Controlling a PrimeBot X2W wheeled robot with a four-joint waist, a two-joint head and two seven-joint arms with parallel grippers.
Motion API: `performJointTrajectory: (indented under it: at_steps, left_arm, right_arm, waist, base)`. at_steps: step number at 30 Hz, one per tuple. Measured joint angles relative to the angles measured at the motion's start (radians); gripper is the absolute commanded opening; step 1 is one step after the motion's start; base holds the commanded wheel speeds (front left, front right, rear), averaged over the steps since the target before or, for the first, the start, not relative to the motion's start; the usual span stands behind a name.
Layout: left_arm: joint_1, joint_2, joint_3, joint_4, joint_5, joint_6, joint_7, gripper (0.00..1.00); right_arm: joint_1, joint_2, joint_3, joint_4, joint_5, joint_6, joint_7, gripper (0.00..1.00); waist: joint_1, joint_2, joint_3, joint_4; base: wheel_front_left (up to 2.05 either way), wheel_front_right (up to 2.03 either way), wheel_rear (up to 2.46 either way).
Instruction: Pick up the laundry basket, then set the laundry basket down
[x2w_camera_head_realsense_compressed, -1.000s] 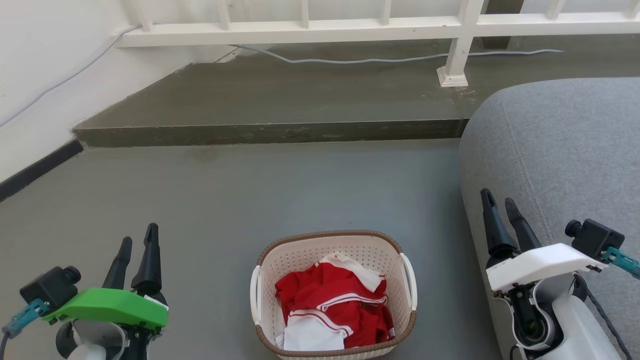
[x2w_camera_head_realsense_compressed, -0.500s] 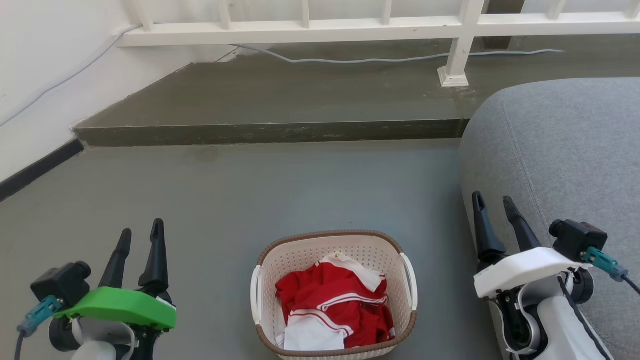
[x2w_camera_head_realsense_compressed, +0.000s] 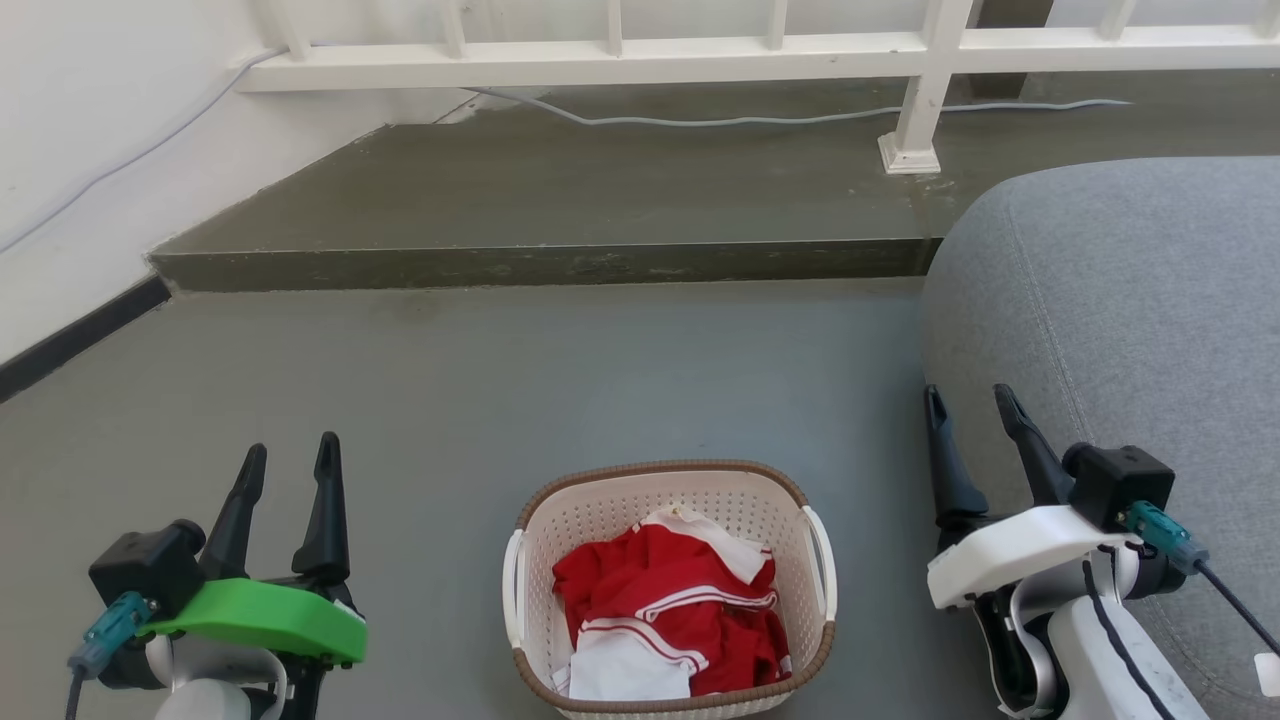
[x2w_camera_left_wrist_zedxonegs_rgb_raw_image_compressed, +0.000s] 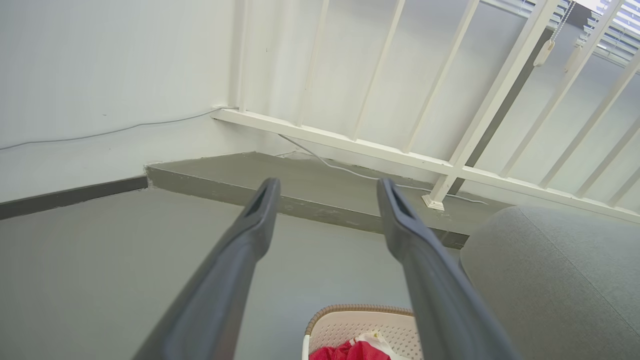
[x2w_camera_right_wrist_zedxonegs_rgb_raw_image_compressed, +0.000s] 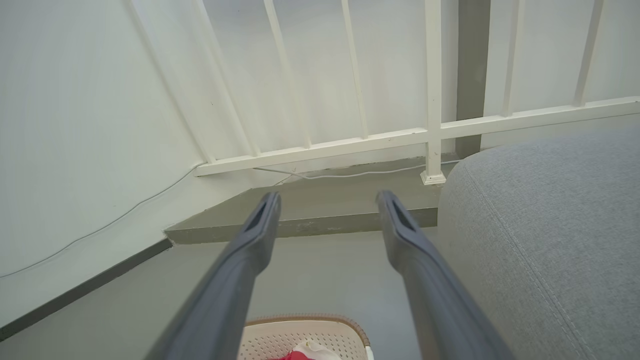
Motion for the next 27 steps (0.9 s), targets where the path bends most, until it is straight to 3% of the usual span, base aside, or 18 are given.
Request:
performJointTrajectory:
  at_steps: [6, 27]
  left_arm:
    - [0.000, -0.001, 0.000, 0.001, 0.059, -0.006, -0.014, 1.00]
    - [0.000, -0.015, 0.014, 0.018, 0.091, -0.018, -0.015, 1.00]
  right_arm:
    - [-0.001, 0.000, 0.016, 0.000, -0.067, -0.004, -0.020, 1.00]
    - [-0.010, 0.005, 0.008, 0.009, -0.067, -0.003, -0.020, 1.00]
  waist:
    - [0.0000, 0.0000, 0.001, 0.000]
    - [0.0000, 0.0000, 0.005, 0.000]
  base:
    - [0.00, 0.00, 0.00]
    - [0.00, 0.00, 0.00]
